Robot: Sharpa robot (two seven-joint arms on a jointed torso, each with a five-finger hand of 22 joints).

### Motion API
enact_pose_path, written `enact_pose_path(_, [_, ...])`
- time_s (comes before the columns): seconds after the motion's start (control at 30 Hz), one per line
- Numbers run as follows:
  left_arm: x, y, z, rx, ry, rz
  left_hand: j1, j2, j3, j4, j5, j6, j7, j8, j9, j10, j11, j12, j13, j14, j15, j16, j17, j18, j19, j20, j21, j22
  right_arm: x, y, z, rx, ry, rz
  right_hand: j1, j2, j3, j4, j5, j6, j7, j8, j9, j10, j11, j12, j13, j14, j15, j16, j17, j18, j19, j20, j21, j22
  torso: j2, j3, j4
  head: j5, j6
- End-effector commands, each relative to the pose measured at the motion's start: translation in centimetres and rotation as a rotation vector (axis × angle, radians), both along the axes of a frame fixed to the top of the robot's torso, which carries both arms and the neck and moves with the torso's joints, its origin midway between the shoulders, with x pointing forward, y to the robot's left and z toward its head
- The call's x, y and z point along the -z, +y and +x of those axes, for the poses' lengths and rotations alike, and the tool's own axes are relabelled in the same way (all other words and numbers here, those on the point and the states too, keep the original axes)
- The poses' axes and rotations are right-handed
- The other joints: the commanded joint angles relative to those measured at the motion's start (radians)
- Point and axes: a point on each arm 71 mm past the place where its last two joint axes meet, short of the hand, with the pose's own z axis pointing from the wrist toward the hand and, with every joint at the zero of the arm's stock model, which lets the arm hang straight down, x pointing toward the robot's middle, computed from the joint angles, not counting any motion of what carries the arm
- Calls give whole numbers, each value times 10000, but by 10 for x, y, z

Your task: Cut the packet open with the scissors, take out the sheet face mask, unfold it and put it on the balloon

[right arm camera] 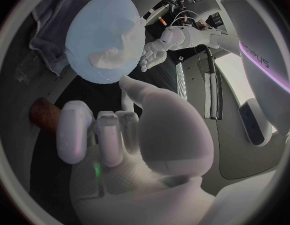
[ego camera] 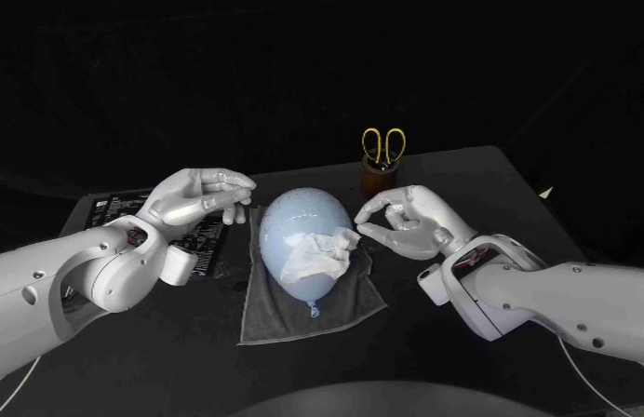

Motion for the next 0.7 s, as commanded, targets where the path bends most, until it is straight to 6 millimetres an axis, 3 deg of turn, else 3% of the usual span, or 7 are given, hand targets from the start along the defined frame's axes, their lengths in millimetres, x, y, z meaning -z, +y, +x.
enact_pose_path(0.03, [0, -2, 0, 33, -34, -118, 76, -1, -54, 18, 13, 19, 54, -58, -7, 80, 25, -40, -8, -27, 7, -58, -6, 126, -33, 6, -59, -4, 0, -3, 1, 52, 126, -133, -178, -12, 56, 33, -52, -160, 27, 48, 80, 942, -49, -108, 2521, 1042, -58, 41, 2635, -46, 100, -66, -210, 1902, 0, -5, -1, -17, 11])
enact_pose_path(0.1, [0, -2, 0, 36, -32, -117, 76, -1, -54, 18, 13, 19, 54, -58, -7, 80, 25, -40, -8, -27, 7, -58, -6, 126, -33, 6, -59, -4, 3, -5, 3, 110, 412, -339, -526, -231, -163, 160, -58, -645, 122, -191, 42, 711, 30, -495, 2222, 1042, -7, 41, 2635, -15, 29, -43, -391, 1852, -3, -15, 3, -17, 7])
enact_pose_path(0.13, [0, -2, 0, 39, -31, -118, 76, -1, -54, 18, 13, 19, 54, -58, -7, 80, 25, -40, -8, -27, 7, -58, -6, 126, -33, 6, -59, -4, 4, -5, 3, 107, 500, -457, -886, -478, -412, 329, 61, -1074, 301, -477, -64, 647, 183, -598, 2144, 1042, 71, 41, 2635, -5, -6, -13, -481, 1827, -1, -16, 4, -21, 5])
enact_pose_path(0.23, [0, -3, 0, 54, -25, -123, 76, -1, -54, 18, 13, 19, 54, -58, -7, 80, 25, -40, -8, -27, 7, -58, -6, 126, -33, 6, -59, -4, 8, -5, 4, 16, 683, -977, -1417, -918, -1044, 625, -47, -1693, 702, -1151, -320, 527, 509, -767, 2022, 1042, 417, 41, 2635, -24, -41, 219, -557, 1805, 11, -3, 10, -33, -3])
enact_pose_path(0.4, [0, -3, 0, 63, -19, -123, 76, -1, -54, 18, 13, 19, 54, -58, -7, 80, 25, -40, -8, -27, 7, -58, -6, 126, -33, 6, -59, -4, 15, -3, 5, -86, 916, -1874, -1694, -1125, -1664, 960, -50, -1792, 765, -1511, -449, 418, 610, -920, 1910, 1042, 506, 41, 2635, -2, -61, 348, -598, 1793, 15, -3, 4, -30, -3])
enact_pose_path(0.7, [0, -3, 0, 66, -10, -120, 77, 4, -67, 20, 12, 5, 66, -69, -21, 80, 35, -52, -31, -19, 15, -70, -15, 125, -30, 10, -60, -4, 21, -1, 4, -51, 1005, -2485, -1573, -1008, -2073, 1244, -50, -1538, 721, -1648, -489, 407, 587, -932, 1902, 1042, 493, 41, 2635, 25, -72, 415, -620, 1786, 12, -7, 12, -43, -8])
